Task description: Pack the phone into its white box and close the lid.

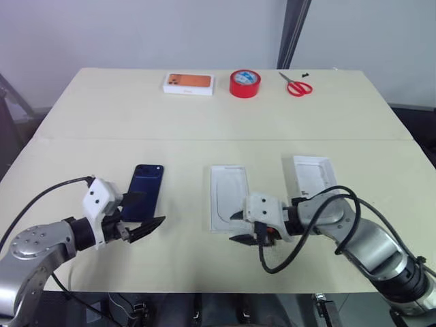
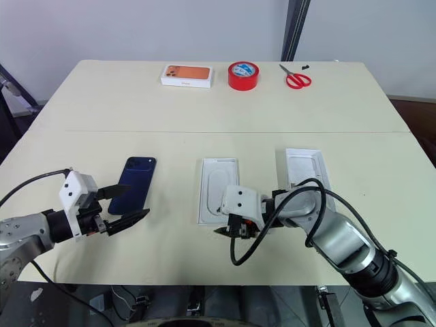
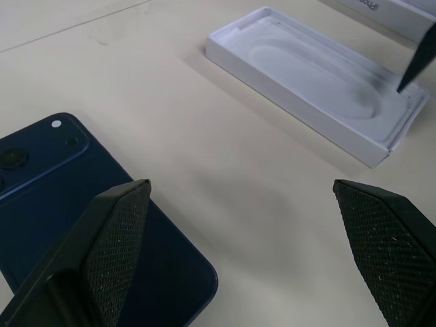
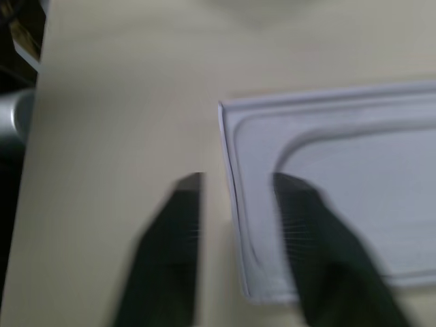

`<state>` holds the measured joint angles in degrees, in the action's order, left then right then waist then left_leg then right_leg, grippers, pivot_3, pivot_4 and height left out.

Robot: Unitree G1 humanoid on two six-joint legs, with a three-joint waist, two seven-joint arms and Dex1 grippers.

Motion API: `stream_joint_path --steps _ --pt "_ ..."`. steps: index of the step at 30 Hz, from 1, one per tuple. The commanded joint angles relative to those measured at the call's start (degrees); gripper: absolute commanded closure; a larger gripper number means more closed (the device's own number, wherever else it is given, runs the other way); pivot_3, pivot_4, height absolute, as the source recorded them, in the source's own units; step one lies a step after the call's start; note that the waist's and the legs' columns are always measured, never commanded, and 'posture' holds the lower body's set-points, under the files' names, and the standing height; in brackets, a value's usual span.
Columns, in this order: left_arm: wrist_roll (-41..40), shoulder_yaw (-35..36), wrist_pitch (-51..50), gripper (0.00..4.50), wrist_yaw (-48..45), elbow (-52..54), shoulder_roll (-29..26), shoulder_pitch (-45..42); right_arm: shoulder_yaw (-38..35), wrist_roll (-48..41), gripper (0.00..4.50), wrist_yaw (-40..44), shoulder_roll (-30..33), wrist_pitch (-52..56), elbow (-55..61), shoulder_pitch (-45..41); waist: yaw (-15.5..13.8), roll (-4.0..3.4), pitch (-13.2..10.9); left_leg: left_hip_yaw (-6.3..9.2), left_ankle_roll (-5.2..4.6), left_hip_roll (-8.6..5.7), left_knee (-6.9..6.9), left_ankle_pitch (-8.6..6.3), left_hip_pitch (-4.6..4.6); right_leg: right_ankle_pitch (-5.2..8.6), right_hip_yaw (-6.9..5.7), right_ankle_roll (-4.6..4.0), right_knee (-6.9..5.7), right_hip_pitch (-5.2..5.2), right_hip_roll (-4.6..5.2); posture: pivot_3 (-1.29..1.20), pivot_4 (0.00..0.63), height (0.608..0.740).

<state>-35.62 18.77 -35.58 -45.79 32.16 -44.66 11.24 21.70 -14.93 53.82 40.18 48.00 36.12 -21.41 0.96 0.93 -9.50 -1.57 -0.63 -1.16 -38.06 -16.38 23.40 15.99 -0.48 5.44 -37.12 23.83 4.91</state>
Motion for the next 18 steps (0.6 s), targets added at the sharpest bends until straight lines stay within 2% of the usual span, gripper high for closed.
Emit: stream_joint_path --steps 1,5,7,8,13,18 --pt "0.1 1.0 1.0 0.00 0.8 0.3 0.5 -0.3 -3.1 -2.4 0.93 -3.1 -4.6 1.0 -1.1 -4.0 0.1 0.00 0.0 0.00 0.00 0.00 0.00 0.00 0.00 0.00 0.00 0.00 -0.02 0.01 0.00 0.00 0.150 0.725" --pt "-0.3 2.5 0.4 0.00 3.2 -1.2 1.6 -1.6 -2.4 -2.6 0.93 -6.3 -10.3 2.6 -7.0 -9.3 0.0 0.01 0.0 0.00 0.01 -0.01 -0.01 0.01 -0.01 -0.01 0.00 0.01 -0.03 0.00 0.00 0.00 0.150 0.725" --pt "-1.8 4.9 -2.0 0.00 7.1 -3.5 3.0 -3.9 0.1 -0.1 1.47 -10.3 -15.1 4.2 -13.6 -14.1 0.0 0.01 0.0 0.00 0.01 -0.01 -0.01 0.01 -0.01 -0.01 -0.01 0.02 -0.03 0.00 0.00 0.00 0.150 0.725" --pt "-2.3 5.8 -3.4 0.00 9.0 -4.6 3.5 -5.0 1.4 1.1 1.76 -11.6 -16.8 4.4 -16.0 -15.8 0.1 0.01 0.0 0.00 0.02 -0.01 -0.03 0.02 -0.01 -0.02 -0.02 0.02 -0.09 0.03 -0.01 0.00 0.150 0.725" --pt "-2.2 8.4 -15.6 0.00 21.3 -11.4 4.5 -11.9 8.6 6.7 4.45 -16.1 -24.3 2.7 -25.1 -21.1 0.2 0.02 0.0 -0.01 0.05 -0.02 -0.04 0.05 0.04 -0.03 -0.02 0.05 -0.21 0.17 -0.06 0.00 0.150 0.725" --pt "-5.6 10.7 -28.7 0.00 28.4 -16.4 5.8 -19.1 14.6 12.5 4.45 -18.5 -28.7 -0.5 -32.6 -23.5 0.1 0.06 0.0 -0.01 0.08 -0.03 -0.10 0.07 0.08 -0.04 -0.03 0.07 -0.24 0.17 -0.12 0.00 0.150 0.725"
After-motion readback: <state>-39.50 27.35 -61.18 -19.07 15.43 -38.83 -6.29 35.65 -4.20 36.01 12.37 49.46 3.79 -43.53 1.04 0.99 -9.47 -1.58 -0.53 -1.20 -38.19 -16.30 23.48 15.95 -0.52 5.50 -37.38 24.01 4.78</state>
